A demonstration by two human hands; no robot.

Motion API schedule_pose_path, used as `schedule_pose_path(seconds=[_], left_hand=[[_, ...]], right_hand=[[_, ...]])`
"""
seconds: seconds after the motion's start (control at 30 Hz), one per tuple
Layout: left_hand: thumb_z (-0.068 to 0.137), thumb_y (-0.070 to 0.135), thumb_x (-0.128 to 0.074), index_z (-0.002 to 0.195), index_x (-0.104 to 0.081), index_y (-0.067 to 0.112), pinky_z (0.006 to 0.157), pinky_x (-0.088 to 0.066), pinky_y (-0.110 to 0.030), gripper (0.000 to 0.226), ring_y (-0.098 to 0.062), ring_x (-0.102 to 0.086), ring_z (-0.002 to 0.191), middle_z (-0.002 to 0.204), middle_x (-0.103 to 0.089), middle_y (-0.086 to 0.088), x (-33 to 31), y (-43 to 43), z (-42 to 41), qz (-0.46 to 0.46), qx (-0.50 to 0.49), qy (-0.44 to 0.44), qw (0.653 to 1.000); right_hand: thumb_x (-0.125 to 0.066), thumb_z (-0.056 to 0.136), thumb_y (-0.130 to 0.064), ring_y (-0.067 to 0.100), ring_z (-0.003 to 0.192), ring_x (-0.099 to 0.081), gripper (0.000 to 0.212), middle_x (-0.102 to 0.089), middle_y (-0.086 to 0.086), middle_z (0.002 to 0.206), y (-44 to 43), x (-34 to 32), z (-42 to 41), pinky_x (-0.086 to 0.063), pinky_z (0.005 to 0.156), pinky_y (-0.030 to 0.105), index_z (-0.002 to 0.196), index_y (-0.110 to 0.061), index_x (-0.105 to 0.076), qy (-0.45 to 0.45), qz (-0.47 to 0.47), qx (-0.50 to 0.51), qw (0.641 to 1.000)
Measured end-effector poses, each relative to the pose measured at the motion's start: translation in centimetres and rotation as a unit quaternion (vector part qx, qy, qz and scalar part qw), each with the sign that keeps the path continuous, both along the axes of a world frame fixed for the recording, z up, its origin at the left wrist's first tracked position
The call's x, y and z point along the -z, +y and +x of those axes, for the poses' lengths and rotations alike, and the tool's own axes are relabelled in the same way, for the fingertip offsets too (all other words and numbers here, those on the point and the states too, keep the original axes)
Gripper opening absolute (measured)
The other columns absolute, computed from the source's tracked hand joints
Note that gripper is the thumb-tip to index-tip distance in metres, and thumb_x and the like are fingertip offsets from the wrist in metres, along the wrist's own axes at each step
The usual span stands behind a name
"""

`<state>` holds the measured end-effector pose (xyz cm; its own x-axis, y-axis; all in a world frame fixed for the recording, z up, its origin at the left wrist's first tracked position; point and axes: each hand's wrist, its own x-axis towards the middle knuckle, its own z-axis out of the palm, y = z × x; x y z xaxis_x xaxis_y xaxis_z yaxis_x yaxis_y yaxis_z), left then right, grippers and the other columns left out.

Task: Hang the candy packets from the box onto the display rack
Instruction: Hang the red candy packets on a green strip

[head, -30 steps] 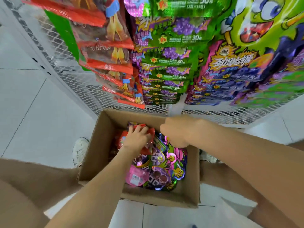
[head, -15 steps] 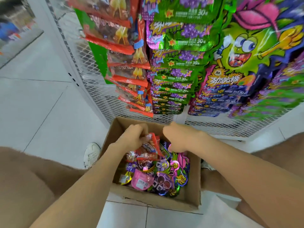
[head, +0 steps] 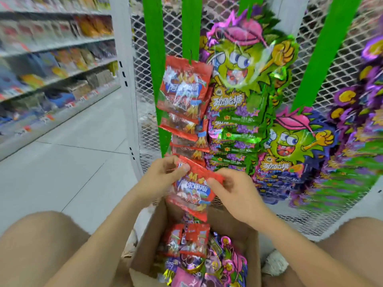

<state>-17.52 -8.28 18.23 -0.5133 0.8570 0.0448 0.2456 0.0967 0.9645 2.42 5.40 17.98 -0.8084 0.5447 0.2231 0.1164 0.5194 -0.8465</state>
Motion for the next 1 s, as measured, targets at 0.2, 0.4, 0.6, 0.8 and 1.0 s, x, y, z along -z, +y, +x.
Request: schedule_pose_path(seconds=[0.2,0.4,0.6,0.8,1.0], left_hand=[[0.094,0.003,-0.069,0.112,-0.072,0.016,0.079,-0.052,-0.018,0.022,-0.005,-0.071,0.090,0.102,-0.078,0.003,-11.0,2.0,0.1,0.160,-0.164,0.107,0.968],[0.083,0.029,-0.046,0.134,-0.065,0.024,0.109,-0.050,-0.036,0.054,-0.006,-0.062,0.122,0.129,-0.068,0.012,-20.2,5.4,-0.9,0.204,-0.198,0.146,0.948],[0.088,0.015,-0.055,0.131,-0.063,0.015,0.067,-0.051,-0.017,0.044,-0.005,-0.063,0.094,0.108,-0.067,0.005,-24.2,8.8,-2.0,0.177,-0.178,0.065,0.966],[0.066,0.028,-0.055,0.064,-0.053,0.023,0.075,-0.039,-0.040,0.006,-0.021,-0.051,0.078,0.076,-0.056,-0.001,-25.4,9.0,-2.6,0.187,-0.179,-0.004,0.966],[0.088,0.043,-0.069,0.094,-0.075,0.013,0.073,-0.057,-0.042,0.031,-0.034,-0.079,0.089,0.096,-0.082,-0.010,-25.8,8.5,-2.8,0.188,-0.155,-0.030,0.970]], right_hand=[[-0.067,0.100,-0.036,0.027,0.058,-0.053,0.027,-0.062,-0.004,0.061,-0.3,-9.4,-3.3,-0.045,0.055,0.043,0.076,-0.023,-0.068,0.203,0.050,0.110,0.972],[-0.067,0.100,-0.030,0.005,0.062,-0.058,0.022,-0.065,-0.018,0.066,2.1,-18.0,-7.5,-0.050,0.061,0.038,0.078,-0.026,-0.068,0.297,0.122,0.179,0.930],[-0.071,0.095,-0.024,0.004,0.069,-0.067,0.007,-0.072,-0.013,0.076,3.8,-23.5,-10.9,-0.058,0.071,0.034,0.090,-0.023,-0.075,0.313,0.153,0.209,0.914],[-0.075,0.092,-0.022,0.002,0.068,-0.069,0.017,-0.073,-0.013,0.076,4.3,-25.6,-13.0,-0.060,0.075,0.035,0.108,-0.022,-0.073,0.325,0.130,0.211,0.912],[-0.076,0.090,-0.023,0.011,0.070,-0.067,0.029,-0.072,-0.006,0.079,4.6,-25.6,-13.8,-0.053,0.076,0.026,0.112,-0.027,-0.058,0.342,0.106,0.233,0.904]])
